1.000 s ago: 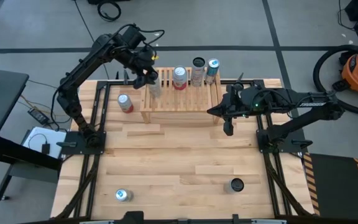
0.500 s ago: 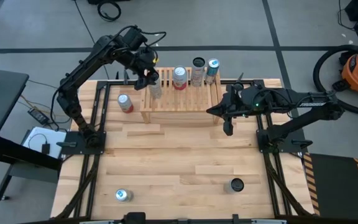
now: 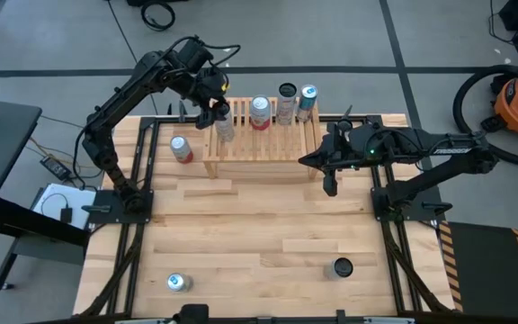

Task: Place canned beverage on shelf
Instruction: Put the bottom white yellow soda can on the shelf

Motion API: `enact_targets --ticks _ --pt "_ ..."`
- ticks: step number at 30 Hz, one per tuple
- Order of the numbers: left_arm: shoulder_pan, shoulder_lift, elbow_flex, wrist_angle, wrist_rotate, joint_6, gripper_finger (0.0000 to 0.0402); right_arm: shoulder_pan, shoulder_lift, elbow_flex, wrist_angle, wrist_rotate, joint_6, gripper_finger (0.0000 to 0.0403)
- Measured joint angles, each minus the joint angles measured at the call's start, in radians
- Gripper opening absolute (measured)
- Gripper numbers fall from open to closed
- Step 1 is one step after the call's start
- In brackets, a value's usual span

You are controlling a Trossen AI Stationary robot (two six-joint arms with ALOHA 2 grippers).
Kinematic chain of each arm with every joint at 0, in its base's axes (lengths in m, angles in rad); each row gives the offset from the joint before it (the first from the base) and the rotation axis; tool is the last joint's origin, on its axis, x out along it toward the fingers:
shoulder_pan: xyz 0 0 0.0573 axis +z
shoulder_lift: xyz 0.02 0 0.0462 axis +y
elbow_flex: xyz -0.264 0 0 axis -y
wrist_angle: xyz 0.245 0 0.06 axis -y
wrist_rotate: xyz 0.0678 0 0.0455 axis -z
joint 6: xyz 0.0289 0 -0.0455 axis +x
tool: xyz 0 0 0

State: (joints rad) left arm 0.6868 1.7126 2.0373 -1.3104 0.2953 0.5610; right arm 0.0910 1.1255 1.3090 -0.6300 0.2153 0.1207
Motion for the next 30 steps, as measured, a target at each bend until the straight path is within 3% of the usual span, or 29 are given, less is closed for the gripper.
enact_targets --ticks 12,22,30 --pt "-0.002 -0.005 0.003 0.018 0.0 0.012 0.0306 0.0 0.0 0.0 -0.002 -0.002 0.0 0.001" --pt "-0.007 -0.006 0.137 0.01 0.001 -0.036 0.0306 0.0 0.0 0.0 -0.017 -0.003 0.0 0.001" --pt "-0.045 -0.006 0.166 -0.043 0.0 -0.079 0.0307 0.0 0.0 0.0 -0.016 -0.003 -0.016 0.001"
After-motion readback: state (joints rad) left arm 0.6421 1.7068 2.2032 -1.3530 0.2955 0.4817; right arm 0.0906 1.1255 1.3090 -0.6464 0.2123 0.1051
